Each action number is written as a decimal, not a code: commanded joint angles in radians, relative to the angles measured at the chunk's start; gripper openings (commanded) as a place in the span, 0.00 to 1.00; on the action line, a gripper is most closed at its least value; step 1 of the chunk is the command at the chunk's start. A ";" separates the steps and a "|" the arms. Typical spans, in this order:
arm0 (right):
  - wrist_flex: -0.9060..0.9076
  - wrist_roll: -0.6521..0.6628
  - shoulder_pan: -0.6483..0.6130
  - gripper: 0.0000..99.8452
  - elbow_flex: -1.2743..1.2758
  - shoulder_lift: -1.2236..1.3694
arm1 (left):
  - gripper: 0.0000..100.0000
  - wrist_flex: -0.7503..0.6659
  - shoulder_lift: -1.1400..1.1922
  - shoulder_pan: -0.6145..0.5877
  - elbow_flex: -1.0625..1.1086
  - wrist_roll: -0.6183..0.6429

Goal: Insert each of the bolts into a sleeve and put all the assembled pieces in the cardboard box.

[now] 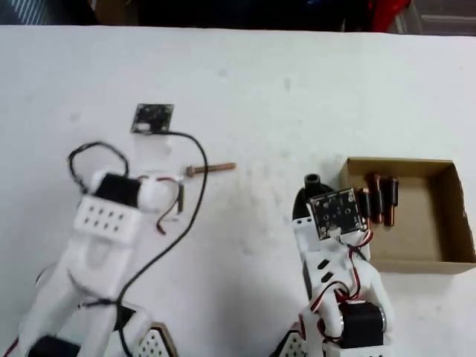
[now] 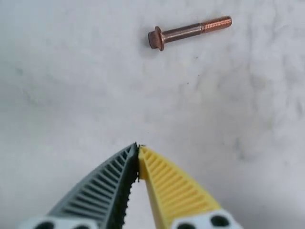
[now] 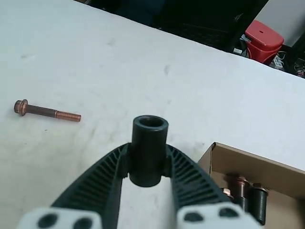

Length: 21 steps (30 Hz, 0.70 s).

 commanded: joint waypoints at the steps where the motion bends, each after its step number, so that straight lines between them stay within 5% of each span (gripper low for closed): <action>1: 0.004 -0.012 0.010 0.02 -0.017 -0.013 | 0.02 0.000 0.139 0.047 -0.126 0.086; 10: 0.070 -0.014 0.013 0.02 -0.072 -0.013 | 0.02 -0.002 0.295 0.105 -0.252 0.350; 21: 0.048 -0.014 0.012 0.02 -0.032 -0.013 | 0.02 -0.183 0.469 0.107 -0.304 0.365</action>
